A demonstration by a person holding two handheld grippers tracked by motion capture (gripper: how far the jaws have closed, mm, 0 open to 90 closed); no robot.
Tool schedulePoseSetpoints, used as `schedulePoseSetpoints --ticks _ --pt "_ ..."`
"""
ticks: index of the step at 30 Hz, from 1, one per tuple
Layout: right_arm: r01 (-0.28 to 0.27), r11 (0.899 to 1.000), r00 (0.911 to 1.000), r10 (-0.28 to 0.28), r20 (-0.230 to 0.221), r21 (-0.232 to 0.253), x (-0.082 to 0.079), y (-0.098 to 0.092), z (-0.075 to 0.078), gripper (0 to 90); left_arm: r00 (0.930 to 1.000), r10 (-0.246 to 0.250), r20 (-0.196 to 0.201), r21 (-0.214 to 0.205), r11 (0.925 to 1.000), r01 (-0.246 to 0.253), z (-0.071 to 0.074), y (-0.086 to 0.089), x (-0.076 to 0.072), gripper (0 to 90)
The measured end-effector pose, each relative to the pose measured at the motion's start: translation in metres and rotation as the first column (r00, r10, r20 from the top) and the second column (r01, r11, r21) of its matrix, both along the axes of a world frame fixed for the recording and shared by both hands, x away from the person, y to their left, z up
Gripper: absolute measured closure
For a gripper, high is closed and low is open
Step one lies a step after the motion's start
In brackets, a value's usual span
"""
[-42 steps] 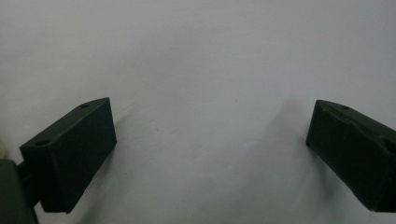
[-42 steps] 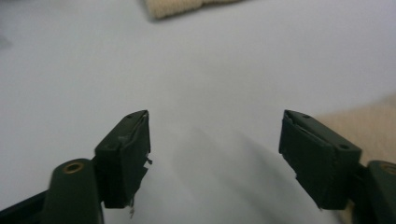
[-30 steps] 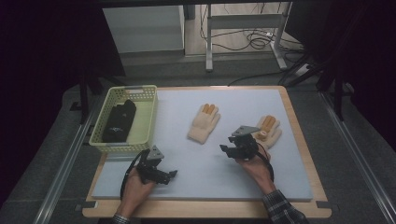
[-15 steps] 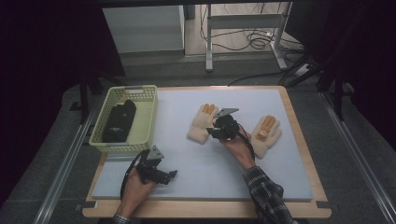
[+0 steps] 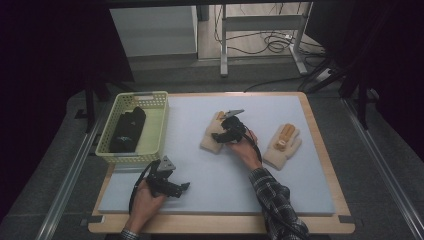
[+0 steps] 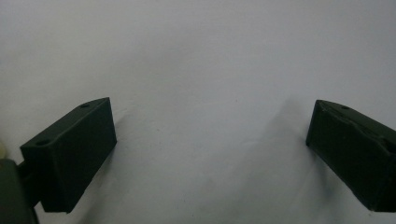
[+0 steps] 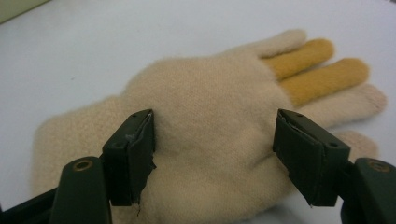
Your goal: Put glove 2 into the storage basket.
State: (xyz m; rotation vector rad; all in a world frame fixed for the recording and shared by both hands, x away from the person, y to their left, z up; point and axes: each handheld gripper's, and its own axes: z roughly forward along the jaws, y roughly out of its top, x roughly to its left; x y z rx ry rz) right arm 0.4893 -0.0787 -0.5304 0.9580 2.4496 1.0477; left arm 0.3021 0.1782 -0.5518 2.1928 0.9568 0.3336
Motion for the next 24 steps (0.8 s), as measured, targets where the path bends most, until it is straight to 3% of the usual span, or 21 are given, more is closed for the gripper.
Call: schedulePoseSetpoints --ticks 1,3,4,5,9,12,16,20,22,24 --pt "-0.006 1.000 1.0000 0.006 0.000 -0.015 0.001 0.002 -0.003 30.7 1.0000 0.000 0.000 0.000 1.0000 0.000 0.000 0.000 0.000 1.7" --pt "-0.021 1.000 0.9997 0.021 -0.009 -0.005 0.001 0.002 -0.004 44.3 1.0000 0.000 -0.001 0.000 1.0000 0.000 0.000 0.000 0.000 1.7" --pt "-0.021 1.000 0.9997 0.021 -0.009 -0.005 0.001 0.002 -0.004 44.3 1.0000 0.000 -0.001 0.000 1.0000 0.000 0.000 0.000 0.000 1.7" --pt "-0.022 1.000 0.9996 0.021 -0.017 -0.004 -0.001 0.004 -0.003 57.0 1.0000 0.000 -0.001 0.000 1.0000 0.000 0.000 0.000 0.000 1.7" --pt "-0.039 0.999 0.9984 0.038 -0.042 -0.012 -0.006 0.008 0.000 77.1 1.0000 0.000 -0.001 0.001 1.0000 0.000 0.000 0.000 0.000 1.7" --pt "-0.037 0.999 0.9982 0.035 -0.049 -0.021 -0.008 0.010 0.002 79.7 1.0000 0.000 -0.001 0.001 1.0000 0.000 0.000 0.000 0.000 1.7" --pt "-0.040 0.999 0.9969 0.040 -0.068 0.001 -0.008 0.005 0.010 80.3 1.0000 -0.001 -0.001 0.003 1.0000 0.001 0.000 0.000 0.000 1.7" --pt "-0.059 0.998 0.9969 0.061 -0.051 0.028 -0.016 -0.001 0.027 80.3 1.0000 0.000 -0.001 0.001 1.0000 0.000 0.000 0.000 0.000 1.7" --pt "-0.090 0.994 0.9944 0.093 -0.050 0.053 -0.028 -0.005 0.041 80.2 1.0000 -0.001 -0.001 0.003 1.0000 0.001 0.000 0.000 0.000 1.7" --pt "-0.100 0.994 0.9936 0.102 -0.048 0.052 -0.032 -0.005 0.045 80.1 1.0000 -0.001 -0.001 0.003 1.0000 0.001 0.000 0.000 0.000 1.7"
